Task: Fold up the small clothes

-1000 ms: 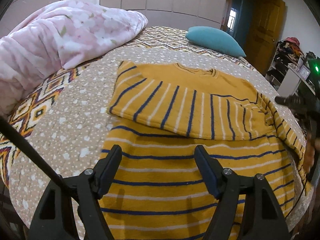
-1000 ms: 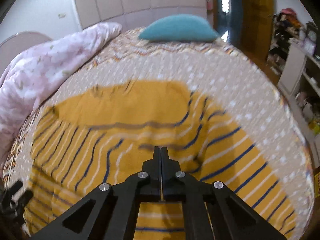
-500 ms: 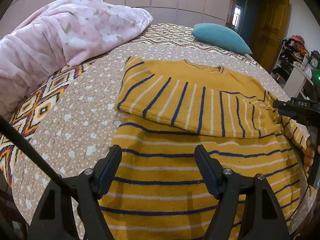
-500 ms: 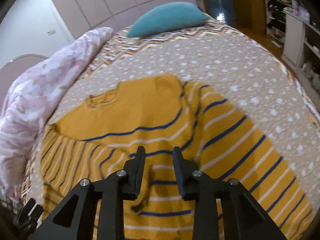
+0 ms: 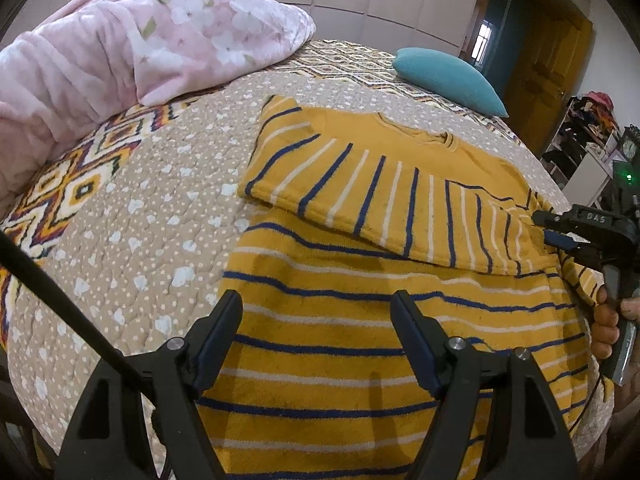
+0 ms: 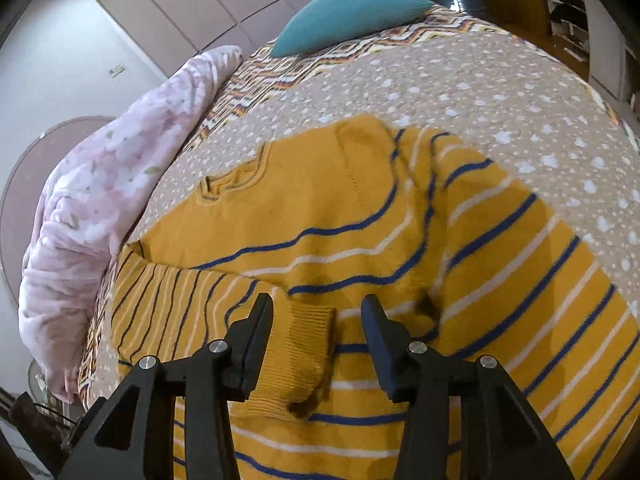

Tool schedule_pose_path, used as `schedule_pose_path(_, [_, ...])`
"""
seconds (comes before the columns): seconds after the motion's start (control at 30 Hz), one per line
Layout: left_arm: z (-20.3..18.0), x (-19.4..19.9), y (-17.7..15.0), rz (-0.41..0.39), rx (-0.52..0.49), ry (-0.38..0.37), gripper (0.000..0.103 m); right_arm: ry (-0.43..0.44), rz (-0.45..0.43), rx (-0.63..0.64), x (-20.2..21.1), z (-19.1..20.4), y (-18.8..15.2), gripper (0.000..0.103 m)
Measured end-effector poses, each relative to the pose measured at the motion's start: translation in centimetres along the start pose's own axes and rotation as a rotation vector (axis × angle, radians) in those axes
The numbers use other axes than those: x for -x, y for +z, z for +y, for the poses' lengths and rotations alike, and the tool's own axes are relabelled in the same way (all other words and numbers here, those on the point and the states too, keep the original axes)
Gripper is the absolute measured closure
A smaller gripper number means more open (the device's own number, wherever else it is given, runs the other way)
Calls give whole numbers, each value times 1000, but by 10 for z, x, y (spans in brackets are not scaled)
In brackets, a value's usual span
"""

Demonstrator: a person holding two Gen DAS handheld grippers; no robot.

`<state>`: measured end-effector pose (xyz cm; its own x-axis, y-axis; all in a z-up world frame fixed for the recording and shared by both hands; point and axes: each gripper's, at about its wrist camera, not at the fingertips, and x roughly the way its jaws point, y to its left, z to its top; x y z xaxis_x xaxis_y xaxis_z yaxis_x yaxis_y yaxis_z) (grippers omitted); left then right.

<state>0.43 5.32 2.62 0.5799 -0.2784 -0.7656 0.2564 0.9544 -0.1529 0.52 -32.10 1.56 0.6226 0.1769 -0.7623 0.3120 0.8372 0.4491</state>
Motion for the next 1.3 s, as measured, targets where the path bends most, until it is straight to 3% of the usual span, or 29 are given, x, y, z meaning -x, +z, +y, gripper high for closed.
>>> schedule_pose_path(0.07, [1,0,-1,0,1,1,28,-23,19,34,-7,8,-2,57])
schedule_pose_path(0.17, [3,1,0,-9,9,0,28,-73,42,92,-12,17,-8,83])
schedule_pose_path(0.2, [4,1,0,-13,13,-1,28,-52,45,94,-9,19,-8,93])
schedule_pose_path(0.33, [8,-3,6,-17,23,11,28,-64,-39,124,13,32,6,94])
schedule_pose_path(0.47, [11,-6,4,-14,25,17,28,-157,-115,118,19,35,38,94])
schedule_pose_path(0.6, [14,-13,0,9,27,27,28,-249,-61,103,-10,26,53,94])
schedule_pose_path(0.73, [16,-14,-3,23,34,26,28,-349,26,141,-38,20,45,88])
schedule_pose_path(0.83, [14,-5,-4,2,30,25,28,-333,-29,136,-14,19,40,87])
schedule_pose_path(0.9, [12,3,-4,-26,29,37,28,-306,-120,160,24,22,33,85])
schedule_pose_path(0.97, [8,13,-5,-67,26,59,28,-295,-208,156,67,14,21,68])
schedule_pose_path(1.0, [6,18,-6,-91,18,66,27,-252,-222,123,85,6,15,47])
schedule_pose_path(1.03, [3,23,-6,-106,9,62,26,-201,-213,79,102,-9,7,41])
schedule_pose_path(1.13, [-3,39,-8,-132,-12,40,16,-164,-166,-17,139,-49,-20,41])
schedule_pose_path(1.3, [-17,52,-12,-110,-34,-55,16,-289,-216,-136,212,-134,-97,41])
